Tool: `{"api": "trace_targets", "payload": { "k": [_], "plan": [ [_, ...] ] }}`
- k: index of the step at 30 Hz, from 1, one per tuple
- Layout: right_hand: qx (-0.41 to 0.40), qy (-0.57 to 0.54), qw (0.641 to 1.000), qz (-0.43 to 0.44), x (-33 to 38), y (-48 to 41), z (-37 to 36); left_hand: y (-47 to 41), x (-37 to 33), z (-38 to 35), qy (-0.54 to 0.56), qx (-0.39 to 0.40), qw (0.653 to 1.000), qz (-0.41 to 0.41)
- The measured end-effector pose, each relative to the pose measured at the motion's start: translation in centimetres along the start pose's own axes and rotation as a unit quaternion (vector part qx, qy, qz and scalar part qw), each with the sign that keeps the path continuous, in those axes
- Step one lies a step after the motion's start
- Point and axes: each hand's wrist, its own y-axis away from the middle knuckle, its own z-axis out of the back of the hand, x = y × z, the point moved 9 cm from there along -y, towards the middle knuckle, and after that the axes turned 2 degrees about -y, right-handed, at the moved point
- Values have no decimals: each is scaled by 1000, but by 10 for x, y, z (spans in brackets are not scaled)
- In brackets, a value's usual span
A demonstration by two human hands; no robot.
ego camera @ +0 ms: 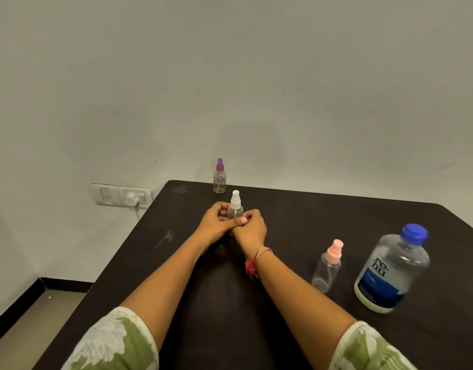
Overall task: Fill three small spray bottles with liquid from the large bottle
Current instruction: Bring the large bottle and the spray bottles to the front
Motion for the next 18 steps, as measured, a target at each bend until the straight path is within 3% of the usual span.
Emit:
{"api": "trace_targets", "payload": {
  "k": [13, 18],
  "plan": [
    [102, -12, 994, -44, -10, 108, 57, 110, -10, -30, -50, -29, 997, -47],
    [-6, -71, 997, 11, -1, 157, 98, 123, -16, -54, -58, -14, 996, -64]
  ]
}}
